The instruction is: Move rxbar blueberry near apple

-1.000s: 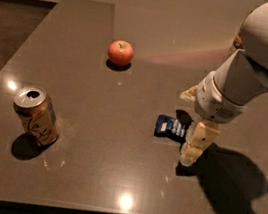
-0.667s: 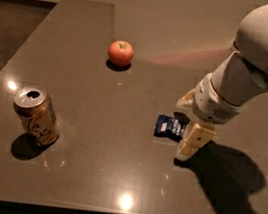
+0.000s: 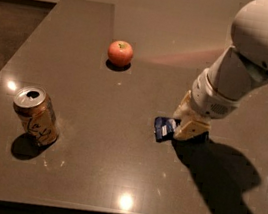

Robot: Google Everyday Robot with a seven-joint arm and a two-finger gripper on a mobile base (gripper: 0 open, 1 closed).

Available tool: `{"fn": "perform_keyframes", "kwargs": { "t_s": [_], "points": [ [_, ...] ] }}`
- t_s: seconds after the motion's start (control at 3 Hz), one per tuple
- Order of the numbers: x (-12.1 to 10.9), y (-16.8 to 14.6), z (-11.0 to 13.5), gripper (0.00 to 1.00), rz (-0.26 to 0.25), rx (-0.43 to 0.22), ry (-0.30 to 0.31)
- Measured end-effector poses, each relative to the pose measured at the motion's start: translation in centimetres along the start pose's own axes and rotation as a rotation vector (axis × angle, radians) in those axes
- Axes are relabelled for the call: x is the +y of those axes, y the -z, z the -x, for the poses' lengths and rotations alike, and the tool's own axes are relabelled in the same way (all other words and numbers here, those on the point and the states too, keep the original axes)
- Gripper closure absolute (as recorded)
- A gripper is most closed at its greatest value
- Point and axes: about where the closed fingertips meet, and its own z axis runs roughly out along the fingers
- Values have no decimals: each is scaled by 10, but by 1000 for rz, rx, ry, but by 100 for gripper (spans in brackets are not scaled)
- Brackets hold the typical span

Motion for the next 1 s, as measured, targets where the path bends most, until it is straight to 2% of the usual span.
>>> {"fn": "perform_keyframes", "kwargs": {
  "t_s": [0.33, 0.67, 1.0],
  "points": [
    [-15, 4, 15, 95, -1, 10, 21],
    [-42, 1, 37, 100, 9, 5, 34],
    [-72, -4, 55, 100, 16, -18, 27]
  ]
}}
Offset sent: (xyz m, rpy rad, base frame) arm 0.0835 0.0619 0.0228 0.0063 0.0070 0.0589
